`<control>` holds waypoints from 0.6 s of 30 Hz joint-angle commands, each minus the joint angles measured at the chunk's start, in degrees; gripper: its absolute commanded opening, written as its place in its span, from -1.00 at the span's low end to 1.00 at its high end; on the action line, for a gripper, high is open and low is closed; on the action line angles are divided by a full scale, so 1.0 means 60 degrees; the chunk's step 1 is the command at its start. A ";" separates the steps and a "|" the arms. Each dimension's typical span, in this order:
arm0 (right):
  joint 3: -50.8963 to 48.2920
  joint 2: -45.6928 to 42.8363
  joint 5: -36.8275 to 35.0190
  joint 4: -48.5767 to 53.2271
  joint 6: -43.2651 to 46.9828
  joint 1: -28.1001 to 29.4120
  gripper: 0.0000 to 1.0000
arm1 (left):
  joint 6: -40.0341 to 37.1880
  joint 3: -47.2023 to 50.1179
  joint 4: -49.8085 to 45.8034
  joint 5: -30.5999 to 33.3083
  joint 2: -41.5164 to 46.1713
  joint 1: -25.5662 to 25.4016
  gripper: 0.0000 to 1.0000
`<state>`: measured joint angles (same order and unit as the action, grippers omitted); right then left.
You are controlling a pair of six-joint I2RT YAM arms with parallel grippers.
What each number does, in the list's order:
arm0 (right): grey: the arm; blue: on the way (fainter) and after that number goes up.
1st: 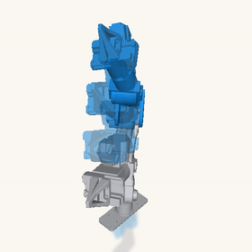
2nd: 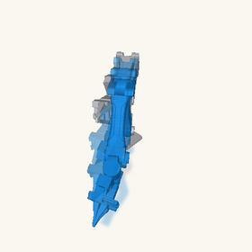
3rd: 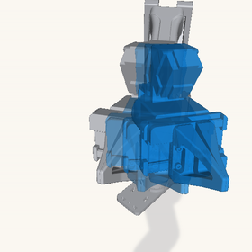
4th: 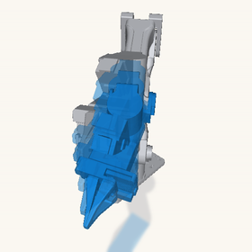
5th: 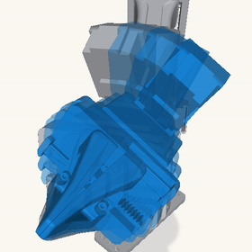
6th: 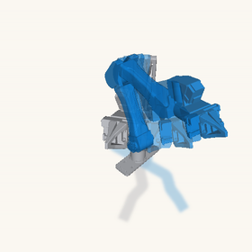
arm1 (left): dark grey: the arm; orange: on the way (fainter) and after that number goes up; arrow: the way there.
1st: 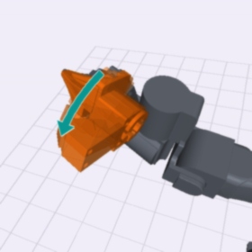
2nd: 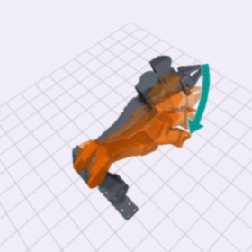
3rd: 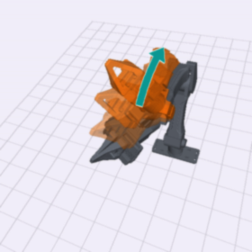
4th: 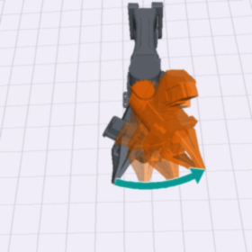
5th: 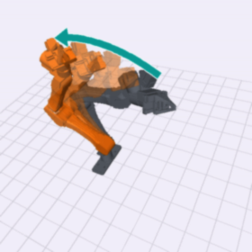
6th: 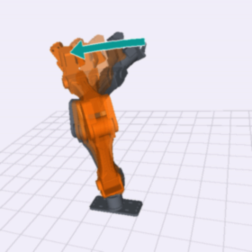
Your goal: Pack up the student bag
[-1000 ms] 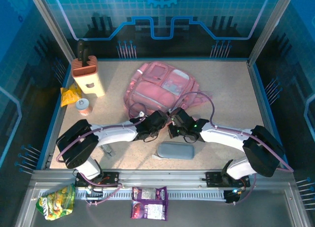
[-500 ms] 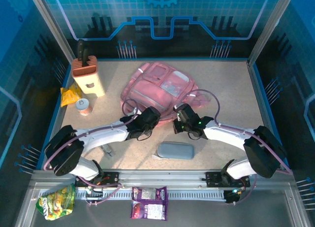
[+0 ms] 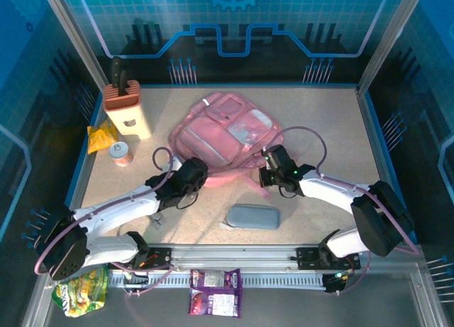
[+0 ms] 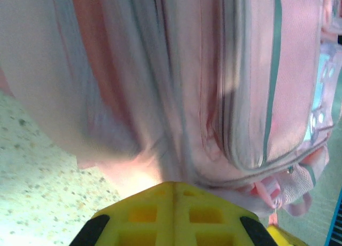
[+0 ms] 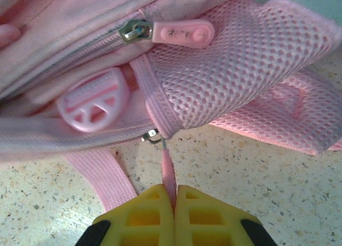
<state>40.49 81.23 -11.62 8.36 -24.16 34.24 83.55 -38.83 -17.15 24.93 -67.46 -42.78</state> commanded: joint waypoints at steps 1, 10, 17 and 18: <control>0.0255 0.0004 -0.0674 0.0591 0.0076 -0.0228 -1.00 | -0.0586 0.0296 -0.0354 0.0289 0.0445 0.0245 -1.00; 0.0360 -0.0078 0.0546 0.0734 -0.0100 -0.0895 -1.00 | -0.1482 0.0538 -0.0252 -0.0323 0.1035 0.0643 -1.00; 0.0505 -0.1146 0.1077 0.1546 -0.0309 -0.1138 -0.08 | -0.2256 -0.0019 -0.0016 -0.0838 0.0504 0.0186 -0.70; 0.0591 -0.1253 0.1345 0.1652 -0.0413 -0.1318 0.00 | -0.2317 -0.0109 0.0042 -0.0800 0.0413 0.0018 -0.63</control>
<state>41.80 76.60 -7.27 14.83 -25.17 28.14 73.21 -36.40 -18.52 21.56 -63.81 -40.53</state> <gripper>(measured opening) 0.473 0.162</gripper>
